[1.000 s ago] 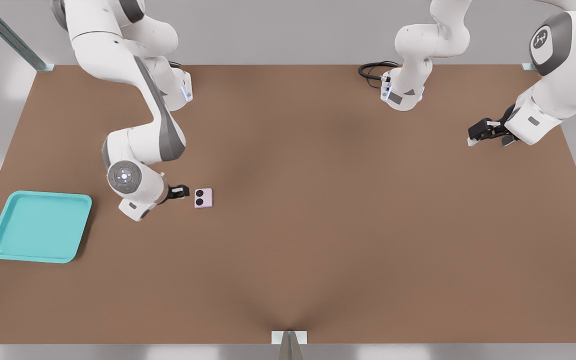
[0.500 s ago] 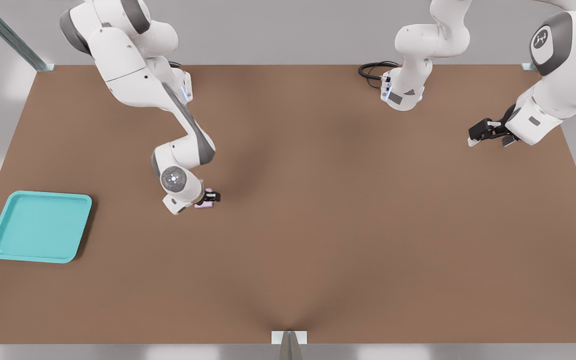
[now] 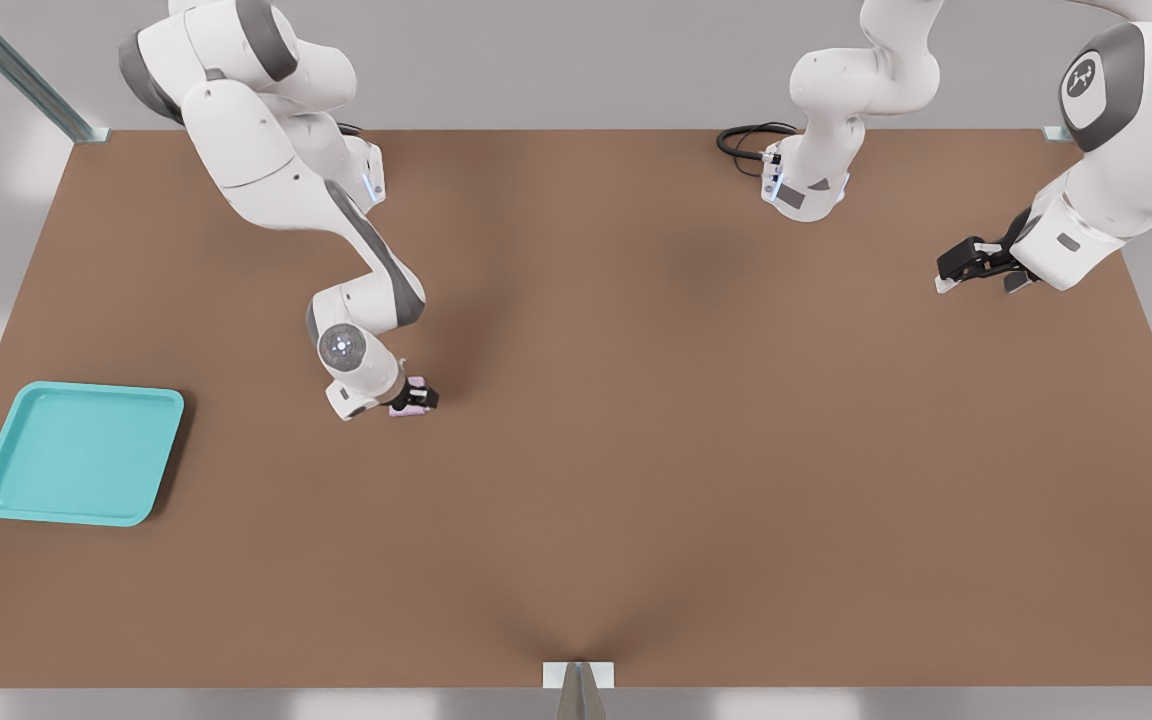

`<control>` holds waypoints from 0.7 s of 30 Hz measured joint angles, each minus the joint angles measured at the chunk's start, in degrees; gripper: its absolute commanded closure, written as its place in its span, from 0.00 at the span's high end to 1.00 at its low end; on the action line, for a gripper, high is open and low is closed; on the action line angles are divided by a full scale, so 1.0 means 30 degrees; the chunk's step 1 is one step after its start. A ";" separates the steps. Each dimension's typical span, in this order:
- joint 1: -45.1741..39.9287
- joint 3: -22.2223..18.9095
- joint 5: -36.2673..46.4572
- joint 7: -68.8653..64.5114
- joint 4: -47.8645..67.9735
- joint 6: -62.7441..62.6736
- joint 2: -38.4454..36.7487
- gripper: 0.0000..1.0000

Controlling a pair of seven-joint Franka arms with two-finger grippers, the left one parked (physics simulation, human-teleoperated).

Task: Keep left arm still and place phone on the tray with right arm

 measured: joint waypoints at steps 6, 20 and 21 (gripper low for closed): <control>0.0134 0.0068 -0.0483 0.0001 -0.0609 0.0406 -0.0139 1.00; 0.0112 0.0117 -0.2924 -0.0035 -0.0891 0.0611 0.0103 0.83; 0.0110 0.0118 -0.2942 -0.0047 -0.0883 0.0617 0.0056 0.81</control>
